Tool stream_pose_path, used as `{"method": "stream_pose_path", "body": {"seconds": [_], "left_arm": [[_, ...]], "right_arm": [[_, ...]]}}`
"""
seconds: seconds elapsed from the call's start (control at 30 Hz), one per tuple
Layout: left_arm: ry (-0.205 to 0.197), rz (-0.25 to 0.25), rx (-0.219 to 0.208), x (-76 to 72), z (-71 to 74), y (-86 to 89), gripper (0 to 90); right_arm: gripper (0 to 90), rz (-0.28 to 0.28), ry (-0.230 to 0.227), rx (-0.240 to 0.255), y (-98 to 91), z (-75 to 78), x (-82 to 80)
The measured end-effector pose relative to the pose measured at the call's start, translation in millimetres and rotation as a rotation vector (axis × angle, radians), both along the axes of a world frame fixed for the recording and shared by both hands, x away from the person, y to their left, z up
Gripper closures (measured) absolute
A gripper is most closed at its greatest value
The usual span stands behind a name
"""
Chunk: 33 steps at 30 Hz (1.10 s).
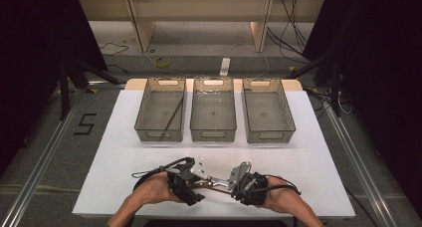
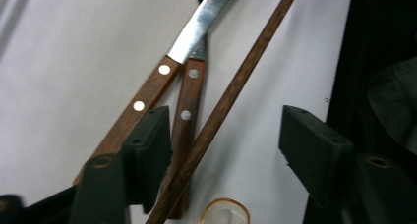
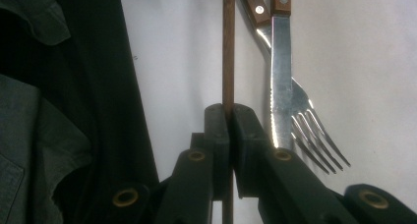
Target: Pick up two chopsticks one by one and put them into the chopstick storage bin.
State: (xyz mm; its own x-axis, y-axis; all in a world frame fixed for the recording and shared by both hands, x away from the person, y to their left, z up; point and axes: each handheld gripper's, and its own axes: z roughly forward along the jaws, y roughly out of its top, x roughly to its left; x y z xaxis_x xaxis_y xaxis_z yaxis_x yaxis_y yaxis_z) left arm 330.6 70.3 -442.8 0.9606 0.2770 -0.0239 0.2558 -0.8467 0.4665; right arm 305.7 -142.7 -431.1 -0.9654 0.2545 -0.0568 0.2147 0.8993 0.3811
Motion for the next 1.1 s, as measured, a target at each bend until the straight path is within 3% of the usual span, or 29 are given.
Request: {"method": "stream_pose_path", "body": {"seconds": [0.27, 0.53, 0.73, 0.9, 1.03, 1.1], "left_arm": [[0.039, -0.039, 0.006, -1.8, 0.5, -1.8, 54.4], [0.041, -0.096, 0.056, -4.4, 0.4, -3.1, 71.6], [0.046, -0.141, 0.085, -6.7, 2.0, -4.3, 76.7], [0.064, -0.170, 0.079, -9.6, 2.0, -5.7, 79.2], [0.071, -0.217, 0.094, -15.7, 1.9, -9.3, 83.3], [0.060, -0.208, 0.095, -16.3, 3.5, -9.8, 83.4]], "right_arm": [[86.5, 0.051, -0.015, 0.000, 1.3, 1.6, -4.5], [86.5, 0.103, -0.008, 0.000, 1.6, 2.9, -7.7], [86.4, 0.120, 0.004, -0.005, 1.6, 1.9, -8.3], [85.4, 0.127, 0.004, -0.004, -0.6, 1.9, -7.8], [80.7, 0.103, 0.012, -0.009, -2.8, 0.3, -5.3], [79.1, 0.084, 0.011, -0.002, -3.3, 0.4, -4.8]]}}
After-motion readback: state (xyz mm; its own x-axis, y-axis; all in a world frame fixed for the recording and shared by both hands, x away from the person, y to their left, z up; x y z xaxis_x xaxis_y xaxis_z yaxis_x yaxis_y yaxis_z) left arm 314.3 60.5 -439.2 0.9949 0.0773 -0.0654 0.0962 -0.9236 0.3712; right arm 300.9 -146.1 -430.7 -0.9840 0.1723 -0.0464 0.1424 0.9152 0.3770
